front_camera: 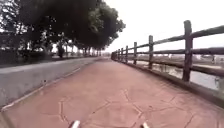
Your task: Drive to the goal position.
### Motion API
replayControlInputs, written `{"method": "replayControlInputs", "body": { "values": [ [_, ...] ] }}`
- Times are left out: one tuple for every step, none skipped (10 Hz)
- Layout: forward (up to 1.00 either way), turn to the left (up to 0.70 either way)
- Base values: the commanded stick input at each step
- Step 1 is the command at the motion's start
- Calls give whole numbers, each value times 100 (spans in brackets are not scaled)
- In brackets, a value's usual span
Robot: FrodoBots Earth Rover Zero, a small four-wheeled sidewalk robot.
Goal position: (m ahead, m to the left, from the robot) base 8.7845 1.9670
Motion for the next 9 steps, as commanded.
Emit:
{"method": "replayControlInputs", "body": {
  "values": [
    [70, 20],
    [70, 33],
    [70, 19],
    [70, 7],
    [70, 1],
    [70, 0],
    [70, 0],
    [70, 0],
    [70, 0]
  ]
}}
